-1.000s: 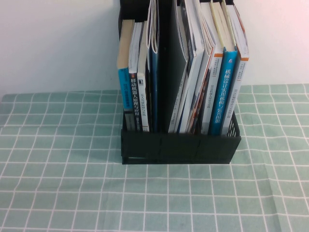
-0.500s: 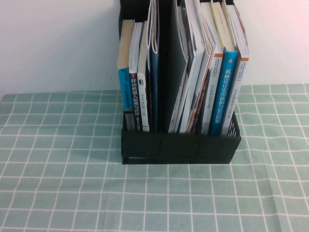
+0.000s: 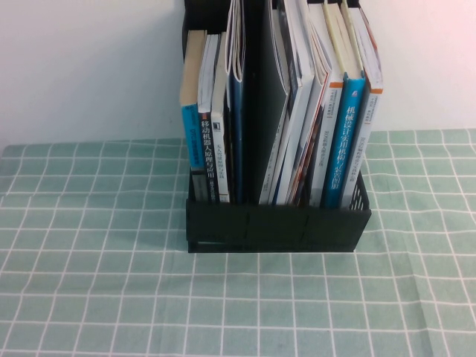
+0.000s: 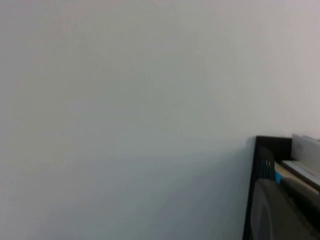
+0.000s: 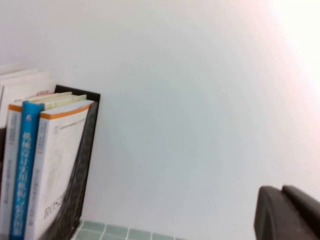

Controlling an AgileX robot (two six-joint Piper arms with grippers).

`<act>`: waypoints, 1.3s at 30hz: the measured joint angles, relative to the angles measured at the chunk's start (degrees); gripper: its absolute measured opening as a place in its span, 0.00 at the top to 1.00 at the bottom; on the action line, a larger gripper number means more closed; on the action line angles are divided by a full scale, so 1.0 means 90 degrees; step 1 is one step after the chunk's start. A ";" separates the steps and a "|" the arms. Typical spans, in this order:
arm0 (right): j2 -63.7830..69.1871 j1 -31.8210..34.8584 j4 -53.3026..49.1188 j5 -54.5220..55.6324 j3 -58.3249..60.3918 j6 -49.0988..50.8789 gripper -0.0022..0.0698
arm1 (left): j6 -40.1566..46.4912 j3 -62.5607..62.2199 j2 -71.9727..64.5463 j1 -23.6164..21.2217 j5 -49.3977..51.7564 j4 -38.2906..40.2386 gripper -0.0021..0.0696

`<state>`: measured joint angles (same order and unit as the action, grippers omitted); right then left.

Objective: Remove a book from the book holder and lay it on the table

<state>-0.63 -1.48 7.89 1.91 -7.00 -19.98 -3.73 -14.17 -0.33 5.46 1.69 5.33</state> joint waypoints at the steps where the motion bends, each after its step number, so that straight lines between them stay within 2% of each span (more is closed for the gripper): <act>1: 0.0000 0.0000 0.0000 -0.0430 -0.0259 0.0000 0.97 | 0.0000 -0.0179 -0.0092 0.0000 0.0321 -0.0014 0.97; 7: 0.0621 0.0000 0.0000 -0.1914 -0.1413 -0.0265 0.97 | 0.0035 -0.1294 -0.1347 0.0000 0.1703 -0.0027 0.97; 11: 0.1456 0.0000 -0.0012 -0.2258 -0.1802 -0.0612 0.97 | 0.0035 -0.1827 -0.2345 0.0000 0.2073 0.0065 0.97; 14: 0.2104 0.0000 -0.0012 -0.2432 -0.1943 -0.0825 0.97 | 0.0213 -0.2211 -0.3101 0.0000 0.2260 0.0522 0.97; 18: 0.2843 0.0000 0.0000 -0.2358 -0.1967 -0.0948 0.97 | 0.1506 -0.2670 -0.4085 0.0000 0.2329 0.1757 0.97; 22: 0.3362 0.0000 0.0012 -0.1639 -0.1967 -0.0963 0.97 | 0.3096 -0.3026 -0.4886 0.0145 0.2286 0.3165 0.97; 25: 0.3717 0.0000 0.0089 -0.0984 -0.1967 -0.0963 0.97 | 0.3910 -0.3307 -0.5448 0.0534 0.2047 0.4035 0.97; 27: 0.3924 0.0000 0.0114 -0.0612 -0.1978 -0.0963 0.97 | 0.4190 -0.3488 -0.5800 0.0953 0.1802 0.4300 0.97; 35: 0.4865 0.0000 0.0147 0.0156 -0.1993 -0.0747 0.97 | 0.4750 -0.4232 -0.7431 0.3148 0.0575 0.4510 0.97; 39: 0.5228 0.0000 0.0136 0.0360 -0.1993 -0.0626 0.97 | 0.4724 -0.4852 -0.8361 0.3979 0.0311 0.4697 0.97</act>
<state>46.42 -1.48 9.11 5.15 -24.93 -25.61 38.78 -57.83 -75.58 41.27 4.49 47.60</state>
